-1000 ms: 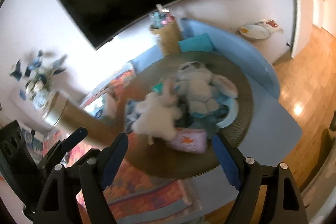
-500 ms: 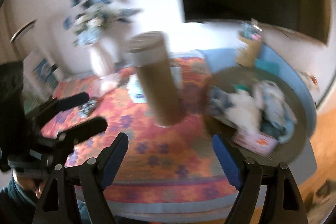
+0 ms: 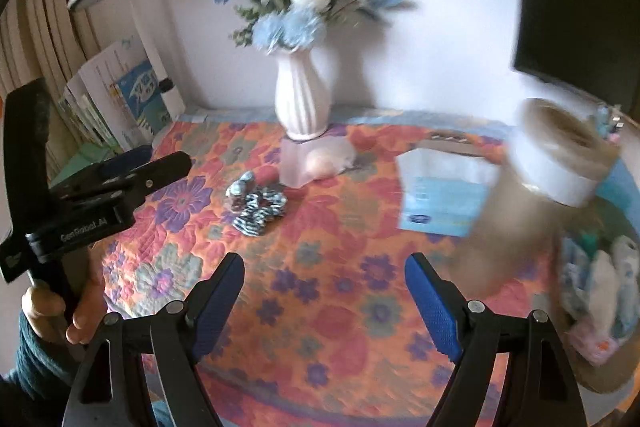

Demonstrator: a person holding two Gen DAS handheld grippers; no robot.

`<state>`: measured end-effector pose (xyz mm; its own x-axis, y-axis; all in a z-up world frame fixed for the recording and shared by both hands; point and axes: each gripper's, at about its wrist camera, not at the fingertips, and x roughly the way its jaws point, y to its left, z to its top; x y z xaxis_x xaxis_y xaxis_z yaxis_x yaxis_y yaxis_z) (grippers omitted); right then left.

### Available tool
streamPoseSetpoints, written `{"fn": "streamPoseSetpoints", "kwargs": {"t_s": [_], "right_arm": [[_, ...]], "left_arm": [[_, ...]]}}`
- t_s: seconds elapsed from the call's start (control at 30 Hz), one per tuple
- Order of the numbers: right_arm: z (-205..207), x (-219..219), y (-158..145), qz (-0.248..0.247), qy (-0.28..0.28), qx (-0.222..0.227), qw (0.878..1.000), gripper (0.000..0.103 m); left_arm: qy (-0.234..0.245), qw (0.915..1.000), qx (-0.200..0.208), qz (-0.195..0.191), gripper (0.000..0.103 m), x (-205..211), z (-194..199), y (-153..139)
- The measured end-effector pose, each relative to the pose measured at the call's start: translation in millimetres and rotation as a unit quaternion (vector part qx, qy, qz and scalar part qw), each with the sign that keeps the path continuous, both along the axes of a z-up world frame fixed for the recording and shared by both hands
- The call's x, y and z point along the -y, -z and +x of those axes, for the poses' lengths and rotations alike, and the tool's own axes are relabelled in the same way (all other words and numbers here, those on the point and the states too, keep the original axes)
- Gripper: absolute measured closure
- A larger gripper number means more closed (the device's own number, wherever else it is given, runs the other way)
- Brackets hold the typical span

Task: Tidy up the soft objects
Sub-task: 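Swing both open grippers back over the floral table, then grasp the brown plush and plaid scrunchie with the left gripper while the right grasps the clear bag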

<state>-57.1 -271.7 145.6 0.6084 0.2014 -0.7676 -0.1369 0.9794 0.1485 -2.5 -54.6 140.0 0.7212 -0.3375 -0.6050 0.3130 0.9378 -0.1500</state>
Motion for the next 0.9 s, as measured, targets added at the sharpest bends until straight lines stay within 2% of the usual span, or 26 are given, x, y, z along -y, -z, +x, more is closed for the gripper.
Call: {"fn": "streamPoseSetpoints", "kwargs": {"t_s": [0.17,0.3,0.4,0.5,0.63,0.7,0.8,0.9], "right_arm": [[42.9,-27.9,22.7,0.014,-0.003,-0.036,0.999,0.022],[75.0,-39.7,44.9,0.015,0.023,-0.059,0.998,0.022],[92.7,-46.4,76.6,-0.043,0.057,-0.083,0.994,0.022],[103.0,-53.2,103.4,-0.06,0.059,-0.105,0.991,0.022],[116.5,-53.5,112.2,-0.081,0.073,-0.111,0.988,0.022],[126.9,-46.5,111.0,-0.069,0.082,-0.112,0.988,0.022],[146.5,-30.8,108.9,-0.02,0.093,-0.117,0.989,0.022],[168.1,-19.2,108.3,0.053,0.1,-0.118,0.987,0.022]], "left_arm": [[-0.008,0.9997,-0.023,0.0,0.016,-15.5,21.6,18.1],[0.006,0.9986,-0.052,0.002,0.016,-13.1,45.3,42.9],[0.009,0.9971,-0.075,0.002,0.016,-10.7,58.1,64.1],[0.012,0.9967,-0.079,-0.006,0.016,-10.7,64.6,76.6],[0.021,0.995,-0.096,-0.018,0.017,-12.7,74.1,89.2],[0.022,0.9943,-0.102,-0.022,0.016,-14.9,77.4,90.3],[0.035,0.9924,-0.111,-0.04,0.016,-16.8,79.2,89.7],[0.061,0.9894,-0.123,-0.047,0.016,-10.8,78.5,92.9]]}}
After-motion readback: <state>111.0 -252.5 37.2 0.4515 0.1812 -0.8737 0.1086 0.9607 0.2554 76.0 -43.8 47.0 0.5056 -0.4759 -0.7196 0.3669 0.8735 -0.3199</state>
